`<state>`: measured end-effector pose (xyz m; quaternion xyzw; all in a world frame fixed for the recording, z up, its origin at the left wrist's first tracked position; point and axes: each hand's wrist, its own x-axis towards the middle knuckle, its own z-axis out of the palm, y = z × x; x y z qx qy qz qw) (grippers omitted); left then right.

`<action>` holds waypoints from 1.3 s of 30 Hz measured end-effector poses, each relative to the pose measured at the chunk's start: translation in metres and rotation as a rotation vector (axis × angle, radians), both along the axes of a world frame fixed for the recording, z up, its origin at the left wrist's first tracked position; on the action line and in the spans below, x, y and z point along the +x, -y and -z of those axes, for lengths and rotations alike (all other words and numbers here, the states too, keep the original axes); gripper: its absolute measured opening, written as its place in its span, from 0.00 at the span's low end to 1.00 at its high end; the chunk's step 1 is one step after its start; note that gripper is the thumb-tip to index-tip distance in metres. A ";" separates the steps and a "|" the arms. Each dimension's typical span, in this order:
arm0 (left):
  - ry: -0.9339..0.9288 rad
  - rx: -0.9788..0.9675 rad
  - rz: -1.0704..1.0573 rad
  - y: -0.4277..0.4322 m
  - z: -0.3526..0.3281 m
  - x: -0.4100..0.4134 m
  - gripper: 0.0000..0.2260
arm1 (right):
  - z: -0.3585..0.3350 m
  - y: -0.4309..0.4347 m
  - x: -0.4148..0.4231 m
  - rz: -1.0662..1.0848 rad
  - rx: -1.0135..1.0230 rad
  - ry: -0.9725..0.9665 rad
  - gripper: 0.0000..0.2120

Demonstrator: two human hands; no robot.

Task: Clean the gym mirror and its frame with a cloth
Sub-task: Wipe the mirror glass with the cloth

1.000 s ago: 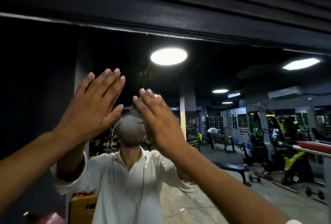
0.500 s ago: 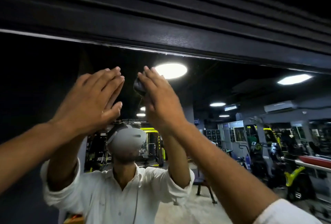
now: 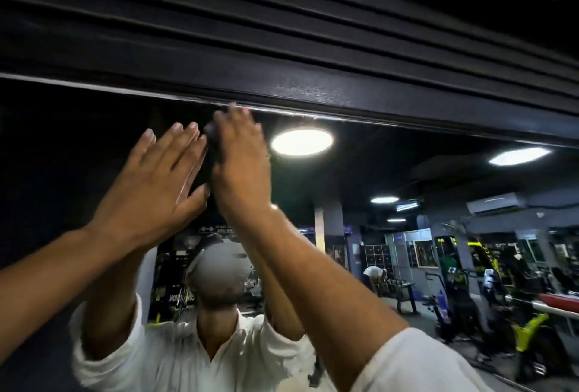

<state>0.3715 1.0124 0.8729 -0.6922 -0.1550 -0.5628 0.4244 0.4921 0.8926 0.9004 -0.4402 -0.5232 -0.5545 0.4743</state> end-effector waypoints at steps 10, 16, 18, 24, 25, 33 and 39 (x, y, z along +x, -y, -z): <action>0.000 0.019 0.009 0.010 0.075 0.009 0.34 | 0.093 0.031 0.051 0.055 -0.038 -0.061 0.31; -0.108 0.050 -0.032 0.019 0.106 0.026 0.33 | 0.124 0.065 0.097 0.130 -0.158 0.186 0.34; -0.119 0.051 -0.034 0.019 0.106 0.027 0.33 | 0.096 0.082 0.123 0.044 0.045 -0.076 0.26; -0.107 0.030 -0.018 0.019 0.106 0.027 0.34 | 0.133 0.056 0.092 0.051 0.051 -0.230 0.31; -0.107 0.025 -0.011 0.021 0.106 0.026 0.34 | 0.157 0.051 0.082 0.065 -0.062 -0.105 0.33; -0.165 0.025 -0.007 0.028 0.163 0.026 0.32 | 0.200 0.089 0.132 0.102 -0.102 -0.117 0.31; -0.234 -0.013 -0.006 0.035 0.219 0.028 0.33 | 0.302 0.063 0.087 0.093 -0.380 0.210 0.37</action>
